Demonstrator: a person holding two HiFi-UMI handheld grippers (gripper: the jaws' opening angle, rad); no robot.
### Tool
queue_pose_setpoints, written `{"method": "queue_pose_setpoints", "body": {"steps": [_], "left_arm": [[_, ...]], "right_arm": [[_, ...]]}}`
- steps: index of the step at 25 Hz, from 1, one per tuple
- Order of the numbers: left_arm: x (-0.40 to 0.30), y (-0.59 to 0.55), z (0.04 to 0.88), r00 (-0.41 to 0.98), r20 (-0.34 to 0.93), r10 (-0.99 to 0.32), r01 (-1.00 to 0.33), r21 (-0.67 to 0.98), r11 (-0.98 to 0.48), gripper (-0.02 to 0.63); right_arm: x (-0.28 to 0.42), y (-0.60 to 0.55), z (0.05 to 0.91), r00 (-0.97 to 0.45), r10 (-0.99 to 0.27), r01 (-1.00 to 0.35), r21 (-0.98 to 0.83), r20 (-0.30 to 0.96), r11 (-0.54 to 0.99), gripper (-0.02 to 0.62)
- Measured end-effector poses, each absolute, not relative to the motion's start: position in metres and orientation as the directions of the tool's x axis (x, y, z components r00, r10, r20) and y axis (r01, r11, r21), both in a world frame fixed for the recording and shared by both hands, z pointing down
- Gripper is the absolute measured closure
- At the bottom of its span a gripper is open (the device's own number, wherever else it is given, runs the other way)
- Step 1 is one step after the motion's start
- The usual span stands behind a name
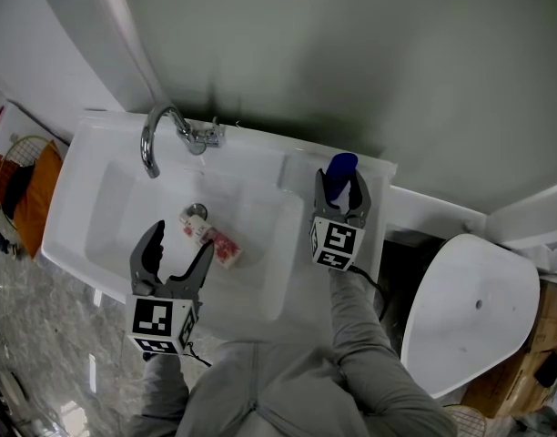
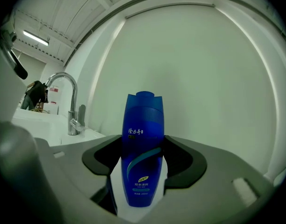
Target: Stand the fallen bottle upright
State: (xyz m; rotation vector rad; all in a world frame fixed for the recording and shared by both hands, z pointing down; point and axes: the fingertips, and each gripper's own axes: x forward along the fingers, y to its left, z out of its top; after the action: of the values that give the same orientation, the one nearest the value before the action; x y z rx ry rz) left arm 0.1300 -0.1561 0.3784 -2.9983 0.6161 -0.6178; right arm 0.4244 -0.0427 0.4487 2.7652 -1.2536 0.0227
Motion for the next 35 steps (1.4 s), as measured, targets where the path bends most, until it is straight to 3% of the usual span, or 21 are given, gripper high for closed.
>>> {"method": "queue_pose_setpoints", "body": {"steps": [27, 35], "left_arm": [[0.116, -0.14, 0.365, 0.857, 0.323, -0.401, -0.396, -0.084, -0.915, 0.186], [0.089, -0.142, 0.359, 0.855, 0.28, -0.437, -0.44, -0.056, -0.896, 0.186]], "right_arm": [[0.411, -0.012, 0.433, 0.641, -0.764, -0.767, 0.025, 0.072, -0.641, 0.314], [0.35, -0.001, 0.411, 0.567, -0.822, -0.823, -0.005, 0.054, -0.568, 0.314]]}}
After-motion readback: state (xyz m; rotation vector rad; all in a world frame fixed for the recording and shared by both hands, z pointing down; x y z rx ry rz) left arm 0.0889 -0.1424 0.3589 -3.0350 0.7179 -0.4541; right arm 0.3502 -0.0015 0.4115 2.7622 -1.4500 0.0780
